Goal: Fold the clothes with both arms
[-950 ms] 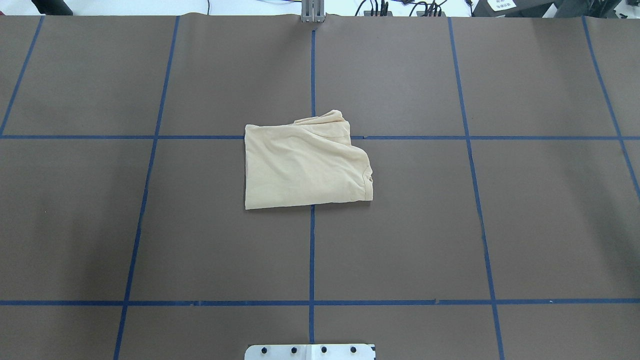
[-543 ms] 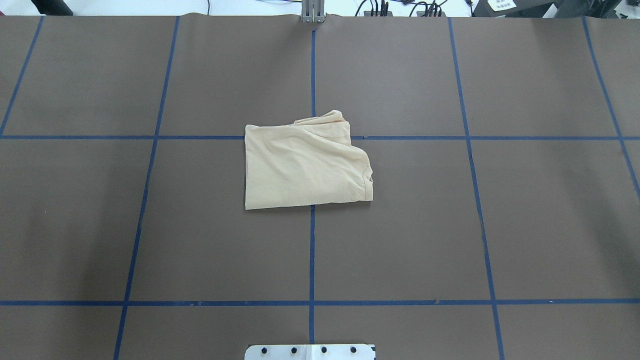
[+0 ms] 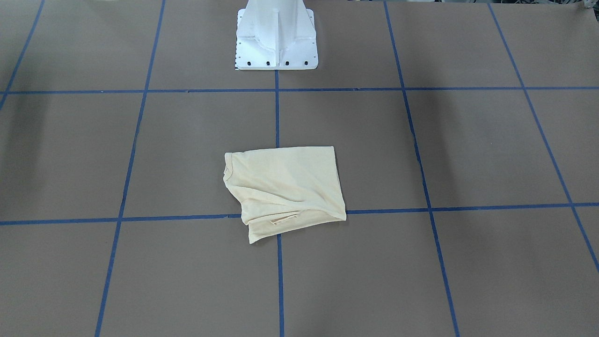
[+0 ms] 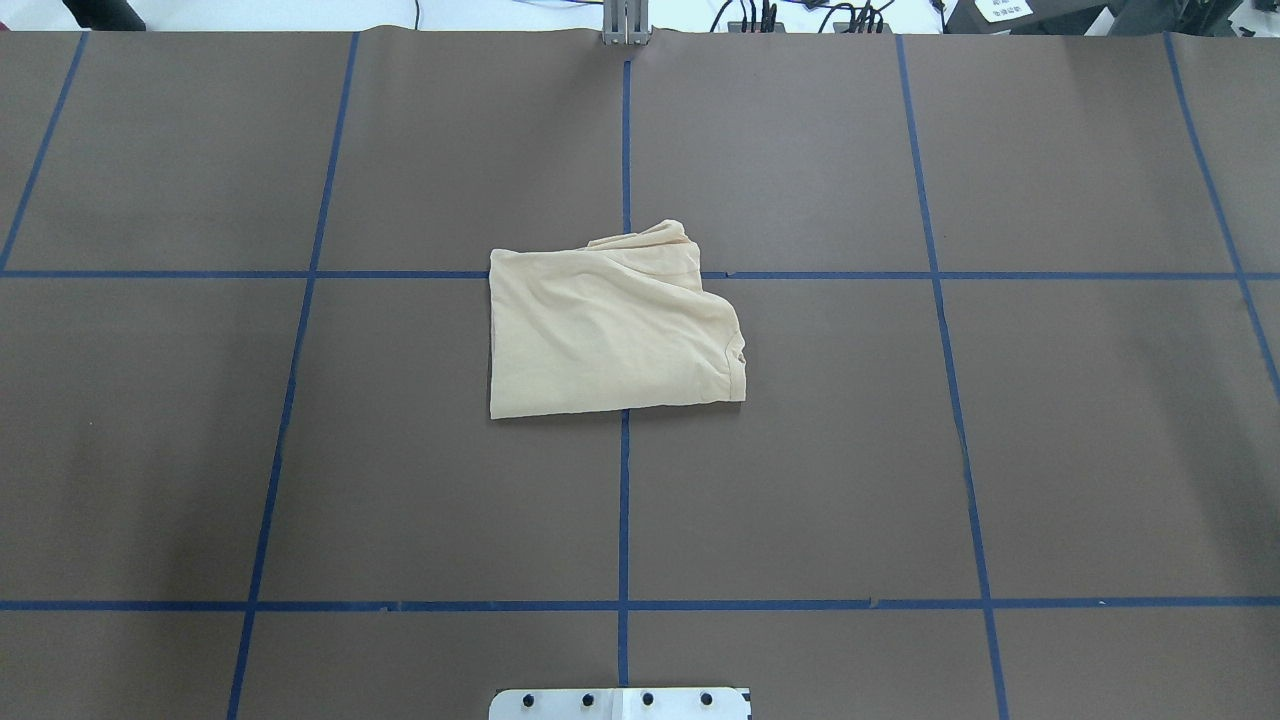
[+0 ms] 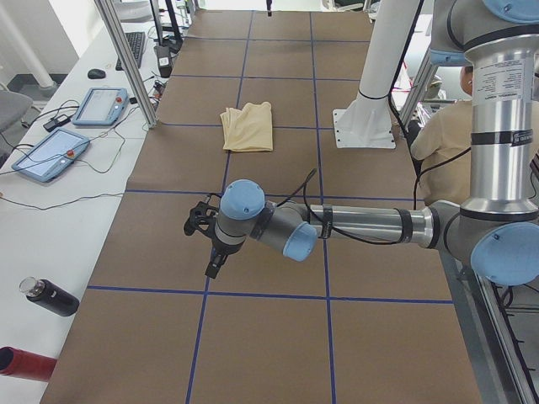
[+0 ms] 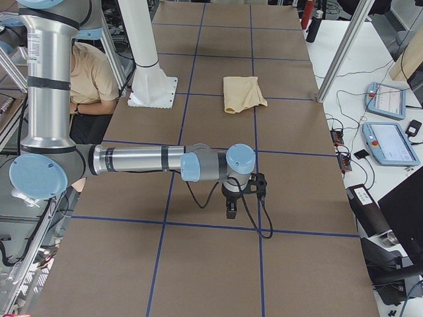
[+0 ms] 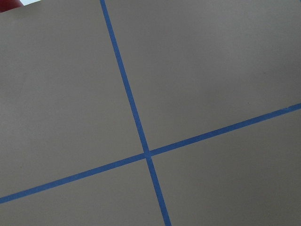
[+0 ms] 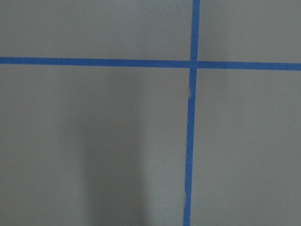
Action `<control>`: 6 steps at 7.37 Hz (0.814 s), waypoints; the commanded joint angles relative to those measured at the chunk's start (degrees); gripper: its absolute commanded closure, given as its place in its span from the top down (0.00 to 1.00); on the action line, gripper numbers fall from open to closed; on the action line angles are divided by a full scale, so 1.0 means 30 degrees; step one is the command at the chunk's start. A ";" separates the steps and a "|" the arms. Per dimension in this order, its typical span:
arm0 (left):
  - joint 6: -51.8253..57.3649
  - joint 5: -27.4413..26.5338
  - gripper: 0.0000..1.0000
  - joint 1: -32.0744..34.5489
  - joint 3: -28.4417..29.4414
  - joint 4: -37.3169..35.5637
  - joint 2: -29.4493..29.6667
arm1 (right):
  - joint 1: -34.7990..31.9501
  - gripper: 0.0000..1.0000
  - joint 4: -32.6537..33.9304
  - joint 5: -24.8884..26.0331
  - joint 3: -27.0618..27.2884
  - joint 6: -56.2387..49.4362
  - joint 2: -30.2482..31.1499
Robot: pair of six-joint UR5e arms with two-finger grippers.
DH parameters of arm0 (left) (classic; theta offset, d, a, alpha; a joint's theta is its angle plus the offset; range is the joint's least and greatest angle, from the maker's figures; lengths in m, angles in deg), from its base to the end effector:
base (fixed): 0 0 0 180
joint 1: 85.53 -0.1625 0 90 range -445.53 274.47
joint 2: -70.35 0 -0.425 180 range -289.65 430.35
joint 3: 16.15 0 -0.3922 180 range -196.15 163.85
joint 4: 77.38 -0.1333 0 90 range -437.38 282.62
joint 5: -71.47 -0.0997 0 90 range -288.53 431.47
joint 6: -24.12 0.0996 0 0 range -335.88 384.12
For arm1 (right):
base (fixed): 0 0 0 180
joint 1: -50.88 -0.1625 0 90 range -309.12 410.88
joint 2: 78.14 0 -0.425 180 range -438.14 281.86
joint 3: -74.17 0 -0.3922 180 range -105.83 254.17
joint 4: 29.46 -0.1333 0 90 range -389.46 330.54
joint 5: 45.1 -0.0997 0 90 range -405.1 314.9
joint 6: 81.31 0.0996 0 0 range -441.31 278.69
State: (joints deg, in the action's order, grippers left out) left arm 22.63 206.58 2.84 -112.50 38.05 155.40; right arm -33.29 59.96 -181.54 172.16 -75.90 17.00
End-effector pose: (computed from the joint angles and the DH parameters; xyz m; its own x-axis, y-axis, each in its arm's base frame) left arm -0.0492 -0.4777 0.5941 0.6968 0.3164 -0.6437 -0.0073 0.9005 0.4348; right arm 0.0144 -0.4611 0.6288 0.6877 -0.0190 0.7258 0.0367 0.9993 -0.0086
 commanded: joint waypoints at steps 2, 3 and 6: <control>-0.0087 -0.0239 0.99 0.0015 -0.0404 -0.0037 -0.0195 | -0.0242 1.00 -0.0100 0.0306 0.0150 0.0072 0.0105; -0.0117 -0.0356 0.99 0.0015 -0.0490 -0.0037 -0.0487 | -0.0242 1.00 -0.0100 0.0306 0.0179 0.0072 0.0163; -0.0117 -0.0270 0.99 0.0015 -0.0812 -0.0183 -0.0751 | -0.0271 1.00 -0.0071 0.0367 0.0531 0.0072 0.0252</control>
State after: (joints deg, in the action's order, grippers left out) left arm 22.32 205.72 2.88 -114.51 37.63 153.68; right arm -34.04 59.72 -180.03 173.61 -75.69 17.70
